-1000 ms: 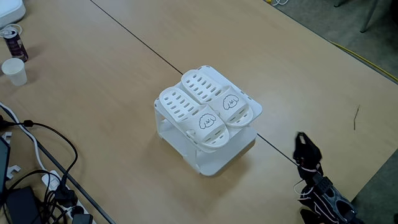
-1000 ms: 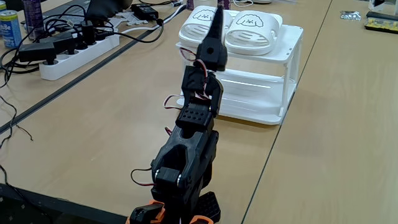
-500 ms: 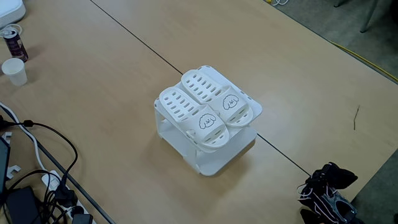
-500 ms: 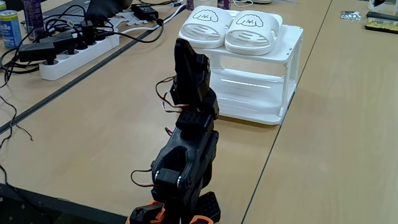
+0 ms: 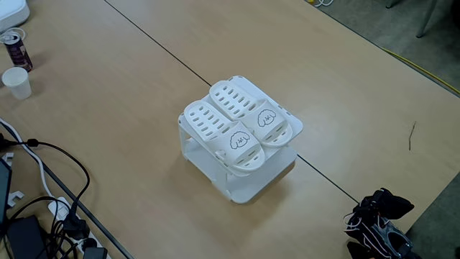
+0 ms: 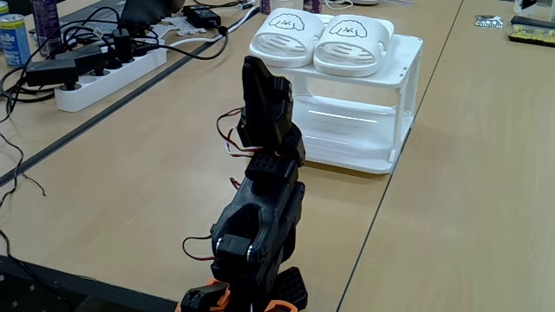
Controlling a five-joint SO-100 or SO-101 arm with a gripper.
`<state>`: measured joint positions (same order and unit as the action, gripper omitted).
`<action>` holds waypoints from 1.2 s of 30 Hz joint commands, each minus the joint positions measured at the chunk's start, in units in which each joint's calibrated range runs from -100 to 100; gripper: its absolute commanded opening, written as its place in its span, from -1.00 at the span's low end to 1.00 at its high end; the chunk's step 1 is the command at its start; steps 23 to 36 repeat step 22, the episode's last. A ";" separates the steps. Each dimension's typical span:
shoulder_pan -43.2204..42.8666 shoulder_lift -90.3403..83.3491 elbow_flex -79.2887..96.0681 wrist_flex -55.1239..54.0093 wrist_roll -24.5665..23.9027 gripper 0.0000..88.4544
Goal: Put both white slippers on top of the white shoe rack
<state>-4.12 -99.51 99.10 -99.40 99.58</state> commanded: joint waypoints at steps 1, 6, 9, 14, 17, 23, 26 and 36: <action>0.17 0.51 0.45 -0.17 0.42 -0.98; -0.32 0.60 0.45 -0.08 0.42 -0.98; -0.32 0.51 0.45 -0.08 0.42 -0.98; -0.32 0.51 0.45 -0.08 0.42 -0.98; -0.32 0.60 0.45 -0.08 0.42 -0.98; -0.32 0.60 0.45 -0.08 0.42 -0.98; -0.32 0.60 0.45 -0.08 0.42 -0.98; -0.32 0.60 0.45 -0.08 0.42 -0.98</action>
